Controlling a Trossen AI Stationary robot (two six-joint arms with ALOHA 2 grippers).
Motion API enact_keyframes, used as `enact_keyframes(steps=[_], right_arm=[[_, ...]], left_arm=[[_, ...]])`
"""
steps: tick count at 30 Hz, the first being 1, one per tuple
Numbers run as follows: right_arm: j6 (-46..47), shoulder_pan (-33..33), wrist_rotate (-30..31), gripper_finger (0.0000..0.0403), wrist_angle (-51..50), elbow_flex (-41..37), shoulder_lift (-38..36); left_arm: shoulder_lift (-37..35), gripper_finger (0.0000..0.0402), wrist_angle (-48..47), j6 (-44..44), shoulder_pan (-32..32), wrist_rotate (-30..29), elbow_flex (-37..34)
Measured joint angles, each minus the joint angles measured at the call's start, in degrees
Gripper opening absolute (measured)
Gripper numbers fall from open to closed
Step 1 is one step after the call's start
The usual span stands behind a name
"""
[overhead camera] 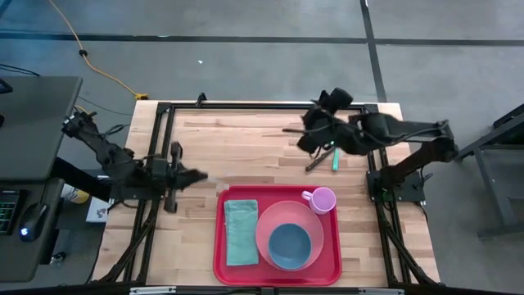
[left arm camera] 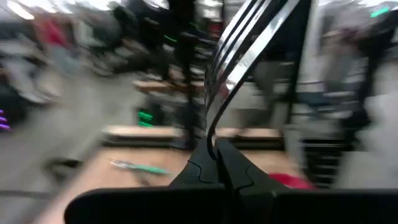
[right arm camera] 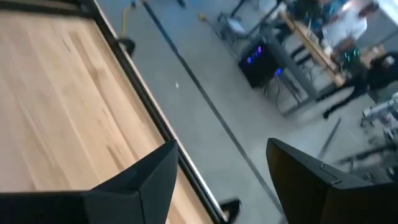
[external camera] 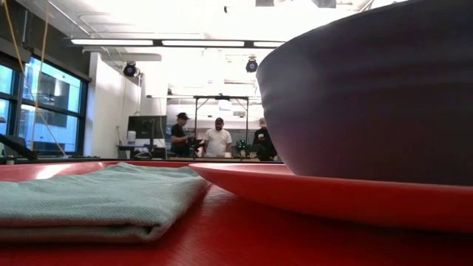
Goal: Set up tray
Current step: Put the blue fork on the blue napkin
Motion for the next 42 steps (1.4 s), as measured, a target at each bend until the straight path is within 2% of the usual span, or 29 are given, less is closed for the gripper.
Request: enact_keyframes(steps=[6,14,20,25,32,42], right_arm=[[2.7,-2.1,-1.0,0.0225,-7.6,0.0,-0.6],[2.8,-3.4,-0.2,0.0225,-9.9,0.0,-0.4],[1.9,-4.7,-0.2,0.0225,-10.3,0.0,-0.4],[1.7,-5.3,0.0,0.0225,-10.9,0.0,-0.4],[1.7,-5.3,0.6,0.0224,-11.9,-0.1,-0.4],[2.6,-5.0,0.6,0.0224,-12.6,-0.1,-0.4]], left_arm=[[5.2,0.0014,-7.7,-14.8,-3.7,5.2,0.0],[18.1,0.0014,-5.4,-28.3,-3.4,11.8,0.0],[25.2,0.0014,5.6,-28.0,-3.0,15.8,0.0],[28.7,0.0014,7.2,-30.4,-2.2,16.8,0.0],[33.6,0.0014,15.4,-31.0,-0.1,20.8,0.0],[36.5,0.0014,14.2,-27.7,6.5,26.5,-0.1]])
